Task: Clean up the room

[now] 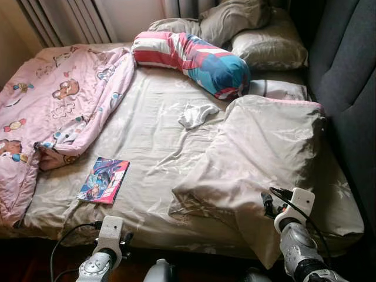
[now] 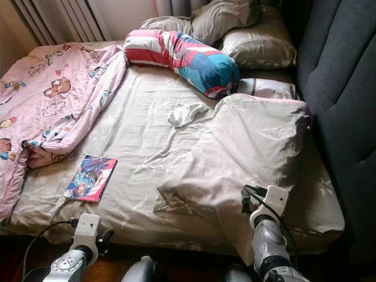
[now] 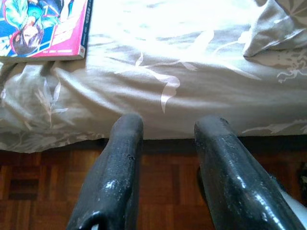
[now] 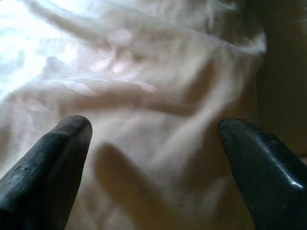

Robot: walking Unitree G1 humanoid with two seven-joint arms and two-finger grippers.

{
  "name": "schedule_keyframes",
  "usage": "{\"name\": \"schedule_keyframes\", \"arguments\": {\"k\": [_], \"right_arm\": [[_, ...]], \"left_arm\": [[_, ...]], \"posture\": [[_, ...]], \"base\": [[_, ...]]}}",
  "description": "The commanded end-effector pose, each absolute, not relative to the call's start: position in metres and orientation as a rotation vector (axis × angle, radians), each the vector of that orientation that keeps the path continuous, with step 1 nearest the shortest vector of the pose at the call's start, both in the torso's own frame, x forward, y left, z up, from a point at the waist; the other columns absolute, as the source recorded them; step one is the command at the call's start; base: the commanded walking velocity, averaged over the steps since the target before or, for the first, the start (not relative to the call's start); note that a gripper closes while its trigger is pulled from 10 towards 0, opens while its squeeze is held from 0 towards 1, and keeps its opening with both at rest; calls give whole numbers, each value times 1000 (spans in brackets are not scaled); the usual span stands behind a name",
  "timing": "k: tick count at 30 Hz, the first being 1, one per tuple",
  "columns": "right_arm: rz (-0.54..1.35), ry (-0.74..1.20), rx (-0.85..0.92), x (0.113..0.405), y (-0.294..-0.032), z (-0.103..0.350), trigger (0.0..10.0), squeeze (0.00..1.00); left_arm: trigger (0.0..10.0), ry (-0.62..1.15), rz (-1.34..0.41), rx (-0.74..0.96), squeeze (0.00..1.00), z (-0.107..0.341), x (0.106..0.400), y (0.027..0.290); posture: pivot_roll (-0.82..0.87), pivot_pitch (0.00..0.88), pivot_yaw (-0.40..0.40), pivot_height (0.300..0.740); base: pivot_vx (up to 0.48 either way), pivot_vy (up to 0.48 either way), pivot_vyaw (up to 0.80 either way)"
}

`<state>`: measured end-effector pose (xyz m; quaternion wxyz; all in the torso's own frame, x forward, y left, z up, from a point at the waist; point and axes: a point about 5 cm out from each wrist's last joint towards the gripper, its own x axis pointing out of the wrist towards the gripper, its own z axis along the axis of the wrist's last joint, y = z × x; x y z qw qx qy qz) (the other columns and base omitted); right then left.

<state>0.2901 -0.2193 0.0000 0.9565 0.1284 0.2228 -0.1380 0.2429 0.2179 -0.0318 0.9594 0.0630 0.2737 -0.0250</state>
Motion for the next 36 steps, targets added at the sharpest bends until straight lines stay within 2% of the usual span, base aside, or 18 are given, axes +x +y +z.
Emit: {"name": "schedule_keyframes", "arguments": {"k": [1,8,17,18,19,36], "right_arm": [[-279,504,279,285,-214,-8,10000,0],[-244,559,295,279,-205,-17,10000,0],[-244,594,303,271,-201,-24,10000,0],[-245,592,306,271,-202,-24,4314,0],[-242,591,308,271,-201,-24,0,0],[-222,639,296,255,-200,-37,0,0]], "left_arm": [[10000,565,-51,134,0,-35,235,224],[10000,573,-53,147,0,-38,224,234],[10000,553,-88,161,0,-37,221,233],[10000,550,-91,161,0,-37,221,232],[10000,548,-93,161,0,-37,221,232],[10000,579,-130,152,0,-43,213,226]], "posture": [[68,182,131,656],[94,201,145,656],[119,224,157,656],[118,228,159,656],[117,229,159,656],[109,232,157,656]], "base": [[0,0,0],[0,0,0],[0,0,0],[0,0,0],[0,0,0],[0,0,0]]}}
